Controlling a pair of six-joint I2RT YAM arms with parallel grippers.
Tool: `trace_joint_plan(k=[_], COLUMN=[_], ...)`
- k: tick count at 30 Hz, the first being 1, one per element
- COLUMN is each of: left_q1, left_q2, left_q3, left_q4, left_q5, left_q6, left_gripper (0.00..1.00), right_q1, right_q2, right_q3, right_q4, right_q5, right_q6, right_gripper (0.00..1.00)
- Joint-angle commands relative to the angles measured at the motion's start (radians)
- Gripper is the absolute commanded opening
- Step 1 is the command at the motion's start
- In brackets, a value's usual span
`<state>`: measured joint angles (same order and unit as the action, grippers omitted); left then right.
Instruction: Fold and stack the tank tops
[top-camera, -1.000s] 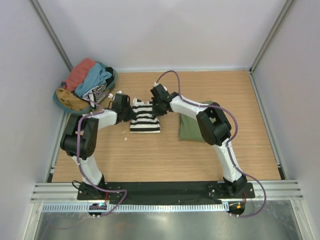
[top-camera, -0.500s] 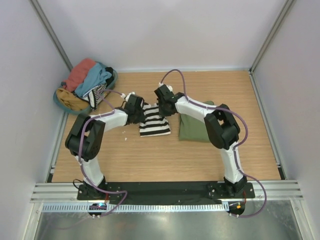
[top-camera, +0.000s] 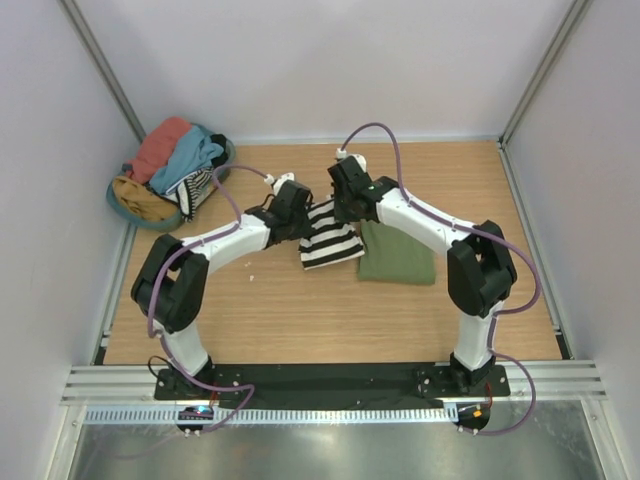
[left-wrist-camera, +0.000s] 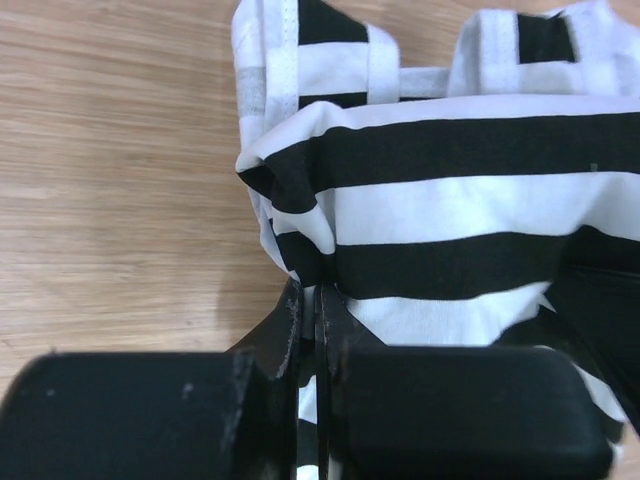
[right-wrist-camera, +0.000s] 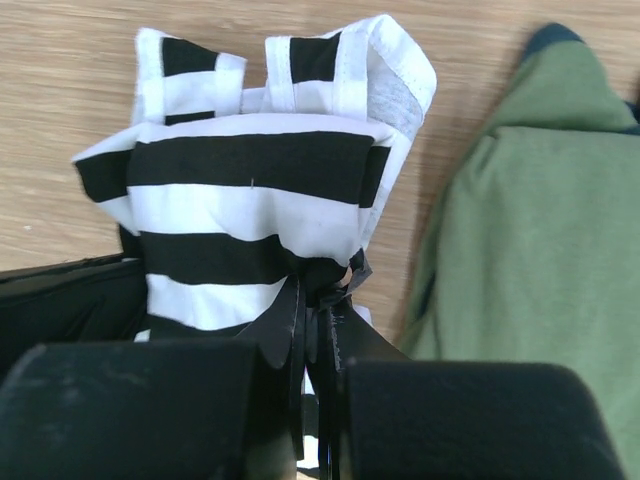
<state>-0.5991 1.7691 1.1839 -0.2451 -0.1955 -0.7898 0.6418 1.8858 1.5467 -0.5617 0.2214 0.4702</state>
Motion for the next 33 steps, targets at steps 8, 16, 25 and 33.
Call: trace_joint_plan(k=[8, 16, 25, 33], left_q1=[-0.109, -0.208, -0.292, -0.330], left_q2=[0.047, 0.170, 0.292, 0.328], left_q3=[0.207, 0.333, 0.474, 0.496], left_q4=[-0.036, 0.026, 0.018, 0.009], left_q5=[-0.027, -0.005, -0.030, -0.065], left_q6=[-0.028, -0.042, -0.034, -0.037], left_gripper=[0.00, 0.00, 0.00, 0.00], right_q1=[-0.115, -0.212, -0.339, -0.399], right_q2=[-0.184, -0.310, -0.421, -0.380], right_q3=[-0.117, -0.240, -0.391, -0.479], right_q4=[-0.021, -0.015, -0.001, 0.062], right_q5=[0.026, 0.006, -0.022, -0.039], right_q6=[-0.030, -0.042, -0.070, -0.064], right_gripper=[0.01, 0.01, 0.01, 0.01])
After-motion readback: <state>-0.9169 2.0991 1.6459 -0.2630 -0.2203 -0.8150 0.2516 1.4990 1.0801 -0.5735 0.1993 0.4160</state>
